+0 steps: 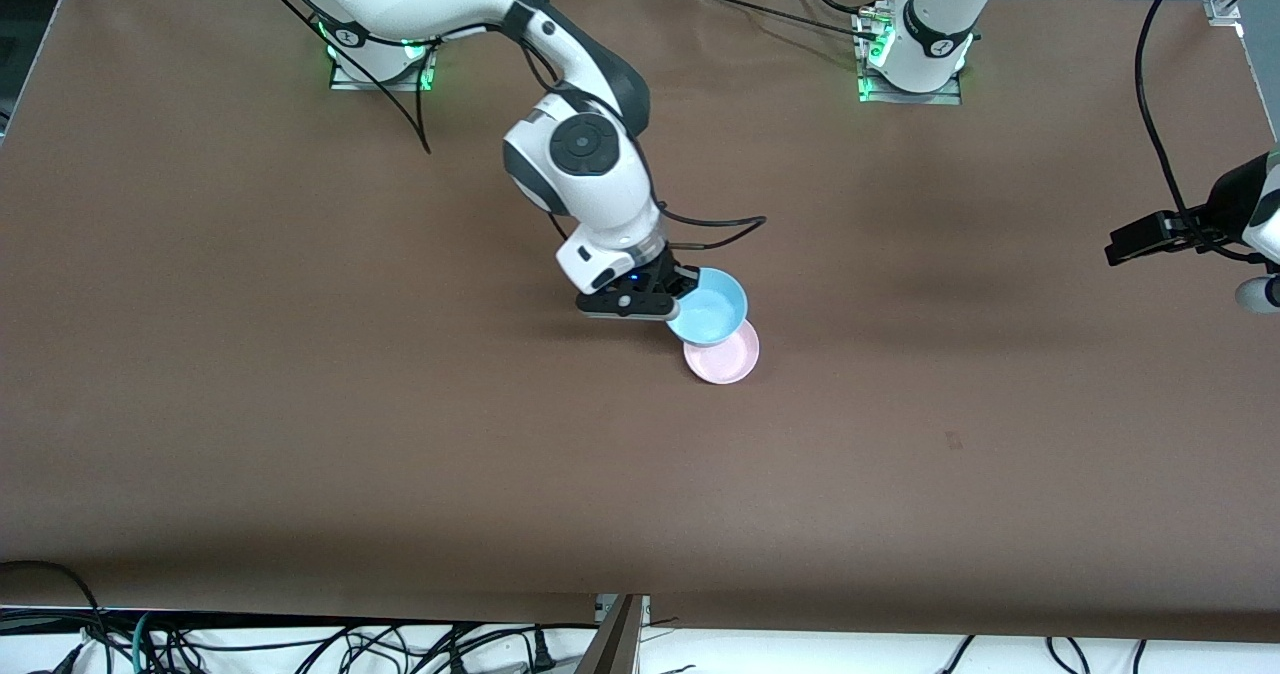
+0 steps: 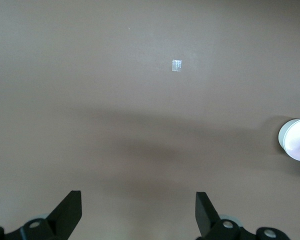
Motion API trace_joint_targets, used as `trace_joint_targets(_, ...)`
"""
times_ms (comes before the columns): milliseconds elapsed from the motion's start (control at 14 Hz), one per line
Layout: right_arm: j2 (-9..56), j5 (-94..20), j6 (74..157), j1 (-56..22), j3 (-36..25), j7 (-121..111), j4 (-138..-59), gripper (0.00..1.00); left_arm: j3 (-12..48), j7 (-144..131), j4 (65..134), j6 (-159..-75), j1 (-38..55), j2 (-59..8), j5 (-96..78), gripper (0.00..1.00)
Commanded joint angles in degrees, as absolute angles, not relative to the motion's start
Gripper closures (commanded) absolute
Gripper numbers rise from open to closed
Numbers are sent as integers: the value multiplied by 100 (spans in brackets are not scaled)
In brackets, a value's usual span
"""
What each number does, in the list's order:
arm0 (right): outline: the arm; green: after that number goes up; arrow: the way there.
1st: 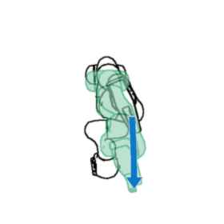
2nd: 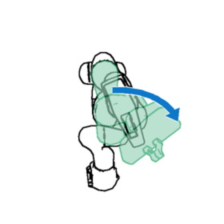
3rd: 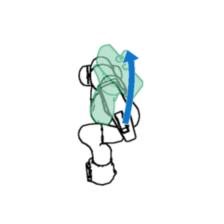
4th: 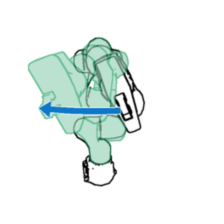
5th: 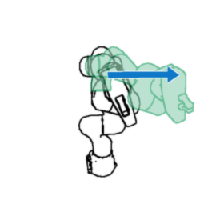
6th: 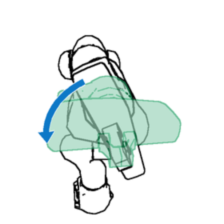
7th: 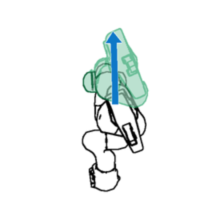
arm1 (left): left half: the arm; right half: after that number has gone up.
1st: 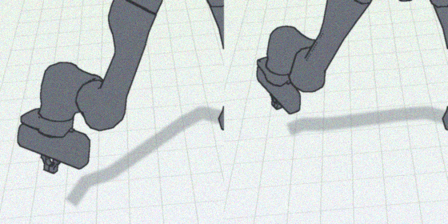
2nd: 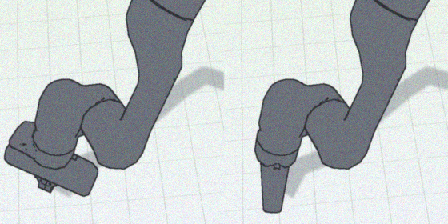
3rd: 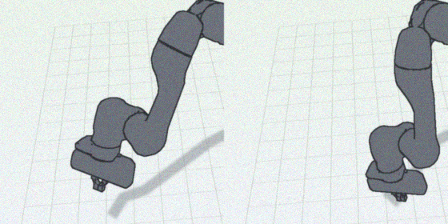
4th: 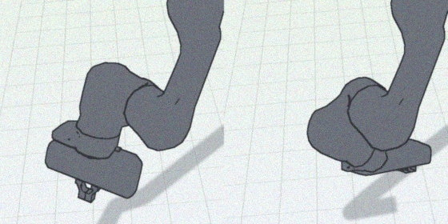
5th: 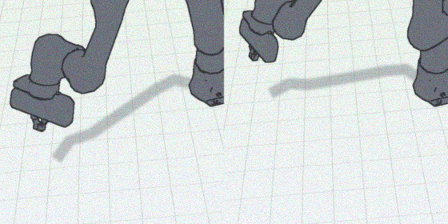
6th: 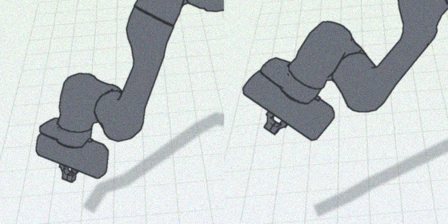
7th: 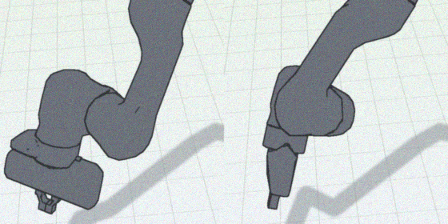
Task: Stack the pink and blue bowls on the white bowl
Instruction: 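Lower the blue bowl onto the pink bowl with the right gripper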
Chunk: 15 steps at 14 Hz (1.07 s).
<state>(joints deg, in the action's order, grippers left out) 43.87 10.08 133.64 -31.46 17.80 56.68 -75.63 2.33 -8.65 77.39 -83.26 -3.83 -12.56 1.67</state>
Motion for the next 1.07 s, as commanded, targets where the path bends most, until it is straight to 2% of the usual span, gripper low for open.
trace_joint_targets(0, 4859, 1116, 13665, -3663, 1268, 5941, -7006, 100, 264, -747, 7594, -8218, -431, -1310, 62, 0)
trace_joint_targets(286, 5466, 1116, 13790, -3990, 984, 5985, -6452, 100, 290, -756, 7594, -8218, -396, -1327, 70, 0)
trace_joint_targets(1000, 5695, 1248, 13781, -4025, 756, 5871, -6460, 100, 290, -756, 7594, -8226, -378, -1327, 62, 0)
